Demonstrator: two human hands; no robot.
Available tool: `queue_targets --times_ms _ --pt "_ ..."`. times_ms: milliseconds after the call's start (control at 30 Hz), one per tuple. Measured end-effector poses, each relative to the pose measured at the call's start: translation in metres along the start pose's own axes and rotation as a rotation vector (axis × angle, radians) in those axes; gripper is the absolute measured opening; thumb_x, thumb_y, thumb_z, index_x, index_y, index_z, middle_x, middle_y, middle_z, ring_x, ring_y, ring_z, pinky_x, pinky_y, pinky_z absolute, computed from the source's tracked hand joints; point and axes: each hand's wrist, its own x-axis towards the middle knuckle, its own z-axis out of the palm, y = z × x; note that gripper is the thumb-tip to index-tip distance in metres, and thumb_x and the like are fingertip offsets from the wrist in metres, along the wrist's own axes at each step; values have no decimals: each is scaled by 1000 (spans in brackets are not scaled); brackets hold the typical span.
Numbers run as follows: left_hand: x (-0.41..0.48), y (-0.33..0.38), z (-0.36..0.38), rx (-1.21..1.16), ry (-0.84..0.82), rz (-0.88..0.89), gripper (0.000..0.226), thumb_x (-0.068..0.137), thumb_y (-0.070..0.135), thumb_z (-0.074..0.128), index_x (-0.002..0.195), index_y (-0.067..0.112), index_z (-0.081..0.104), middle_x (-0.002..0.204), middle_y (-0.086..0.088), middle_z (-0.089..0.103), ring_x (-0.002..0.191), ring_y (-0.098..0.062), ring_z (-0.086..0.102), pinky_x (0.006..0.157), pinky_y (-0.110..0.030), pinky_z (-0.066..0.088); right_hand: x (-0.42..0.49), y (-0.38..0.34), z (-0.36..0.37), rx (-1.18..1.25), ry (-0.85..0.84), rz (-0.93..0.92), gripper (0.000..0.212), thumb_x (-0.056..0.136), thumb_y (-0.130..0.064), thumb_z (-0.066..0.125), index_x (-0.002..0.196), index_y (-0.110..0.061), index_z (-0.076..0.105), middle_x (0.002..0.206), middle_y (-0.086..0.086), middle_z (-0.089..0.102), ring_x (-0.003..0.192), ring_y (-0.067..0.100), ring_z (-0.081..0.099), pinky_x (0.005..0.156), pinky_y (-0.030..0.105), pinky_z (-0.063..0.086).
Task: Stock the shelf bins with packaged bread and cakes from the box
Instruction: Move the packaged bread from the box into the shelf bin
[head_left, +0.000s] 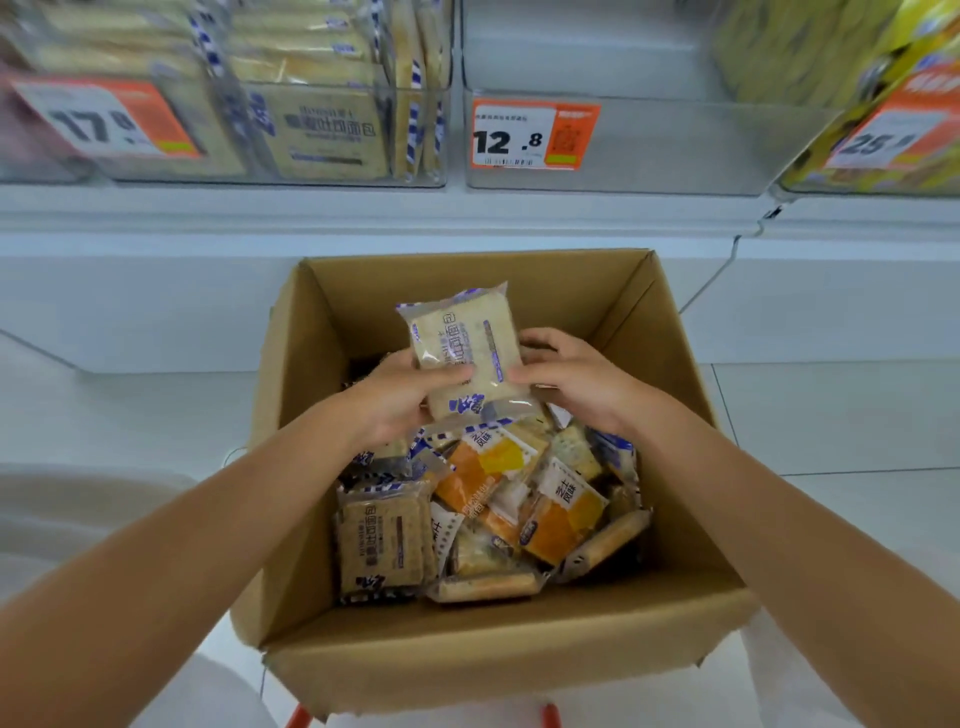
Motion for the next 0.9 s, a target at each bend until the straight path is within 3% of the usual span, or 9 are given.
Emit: queue_targets --times_ms 100,167,300,433,533,633,767,833,900 --pt "-9 12 -5 434 15 105 42 83 14 77 122 19 62 113 0 73 99 -17 72 79 -38 60 -2 -7 3 -2 39 -78 85 83 -9 74 150 -27 24 120 6 62 111 21 63 100 38 49" --pt "-15 22 -10 558 86 152 51 77 19 82 124 21 60 114 1 71 97 -15 71 75 -36 61 0 -14 8 -100 -14 -109 67 83 -10 74 142 -21 44 118 10 66 106 24 67 96 38 53" --pt "-30 31 -22 237 454 260 93 61 38 88 142 27 42 108 1 70 98 -17 68 91 -44 55 13 -17 25 92 46 -140 22 87 -11 70 109 -10 67 100 7 73 93 20 70 84 30 57" --pt "-48 34 -55 -191 278 84 110 60 34 92 149 8 32 110 -9 71 104 -22 68 84 -35 53 26 -11 52 257 -29 -63 23 89 -9 67 111 -5 63 105 10 72 95 21 70 85 29 57" --pt "-63 31 -73 -172 240 80 62 70 25 80 121 1 56 109 -10 73 108 -23 68 78 -31 57 37 -3 72 329 -77 -20 41 90 -14 65 126 1 53 118 16 68 108 26 67 91 32 55" --pt "-74 33 -95 -124 358 150 29 85 11 71 112 5 64 109 -13 73 106 -27 70 92 -43 56 54 6 83 329 -151 19 54 86 -46 61 123 -7 57 121 11 68 113 24 64 98 36 50" --pt "-81 38 -132 -148 448 278 30 92 6 62 121 -5 60 110 -19 71 99 -34 70 94 -48 54 93 36 95 -354 48 -80 44 97 -39 55 133 -14 56 133 5 60 112 14 58 96 29 45" --pt "-84 39 -138 -181 444 322 24 95 4 56 117 -5 58 101 -15 73 92 -30 71 80 -40 59 113 57 104 -642 -43 -141 56 98 -36 54 147 -15 39 141 6 52 125 20 51 100 31 39" --pt "-84 39 -139 -235 463 335 32 95 3 54 126 -7 54 115 -20 69 106 -35 68 87 -46 58 129 75 113 -881 -142 -161 69 96 -42 55 154 -24 22 127 1 60 123 27 53 95 35 41"
